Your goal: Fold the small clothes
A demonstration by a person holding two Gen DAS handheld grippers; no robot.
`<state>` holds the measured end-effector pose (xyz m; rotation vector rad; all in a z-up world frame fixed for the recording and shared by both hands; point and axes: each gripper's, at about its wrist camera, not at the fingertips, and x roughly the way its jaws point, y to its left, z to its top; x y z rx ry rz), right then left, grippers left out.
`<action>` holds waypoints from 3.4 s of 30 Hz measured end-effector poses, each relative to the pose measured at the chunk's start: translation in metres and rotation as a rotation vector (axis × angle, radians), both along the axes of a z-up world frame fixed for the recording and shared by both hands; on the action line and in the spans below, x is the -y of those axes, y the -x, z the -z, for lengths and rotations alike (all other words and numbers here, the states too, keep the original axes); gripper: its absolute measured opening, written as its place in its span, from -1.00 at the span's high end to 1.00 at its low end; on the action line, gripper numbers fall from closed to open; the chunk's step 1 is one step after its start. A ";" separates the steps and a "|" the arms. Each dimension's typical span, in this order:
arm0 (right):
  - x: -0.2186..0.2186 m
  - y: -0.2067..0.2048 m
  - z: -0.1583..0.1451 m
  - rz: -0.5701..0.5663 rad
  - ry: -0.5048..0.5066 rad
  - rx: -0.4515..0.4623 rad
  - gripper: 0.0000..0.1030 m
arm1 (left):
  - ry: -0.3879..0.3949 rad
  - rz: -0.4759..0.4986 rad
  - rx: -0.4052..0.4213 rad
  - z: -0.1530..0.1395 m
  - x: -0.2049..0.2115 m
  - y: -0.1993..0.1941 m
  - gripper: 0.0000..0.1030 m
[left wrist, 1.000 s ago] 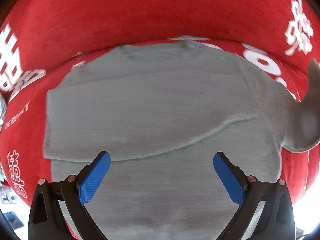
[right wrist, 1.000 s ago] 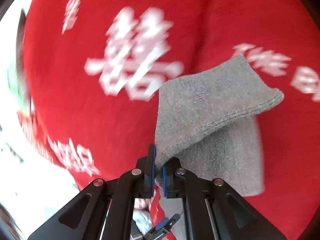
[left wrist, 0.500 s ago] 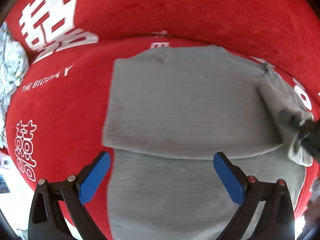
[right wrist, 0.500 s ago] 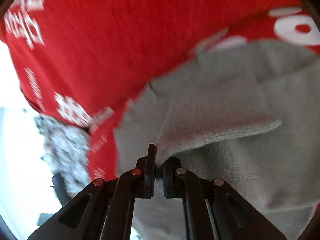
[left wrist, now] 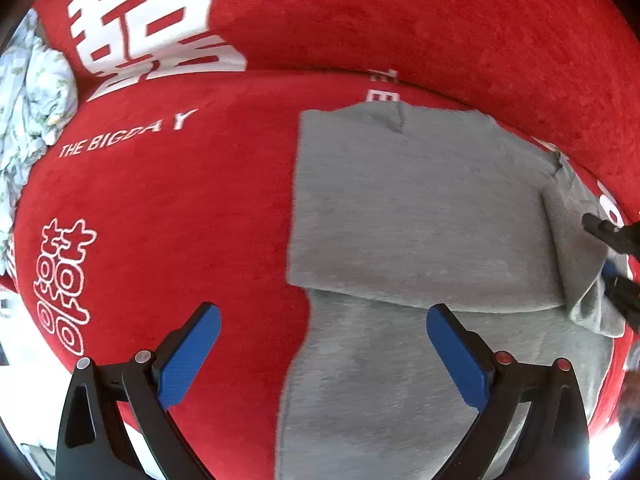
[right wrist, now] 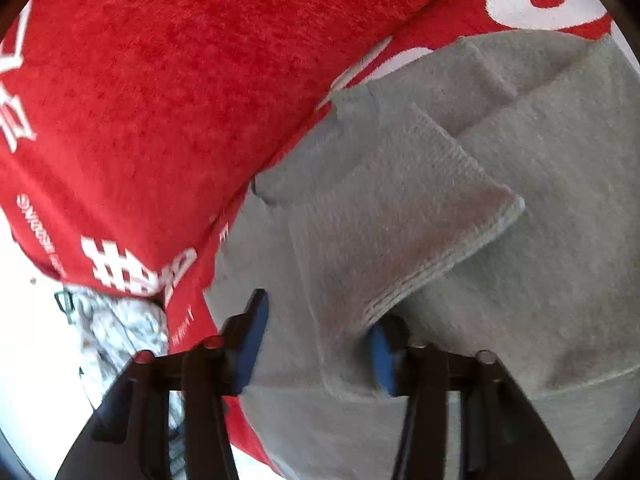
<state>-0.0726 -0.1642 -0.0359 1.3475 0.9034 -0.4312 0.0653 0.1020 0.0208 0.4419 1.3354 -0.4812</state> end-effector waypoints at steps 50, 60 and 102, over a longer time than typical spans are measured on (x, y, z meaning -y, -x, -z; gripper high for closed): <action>0.029 0.156 -0.006 0.115 0.083 -0.253 0.78 | 0.192 0.071 -0.270 0.045 0.040 -0.015 0.90; 0.058 0.173 -0.017 0.141 0.140 -0.277 -0.09 | 0.168 0.072 -0.227 0.043 0.044 -0.005 0.90; 0.002 0.158 -0.056 -0.034 0.189 -0.363 0.25 | -0.080 0.269 -0.097 0.015 0.052 0.049 0.89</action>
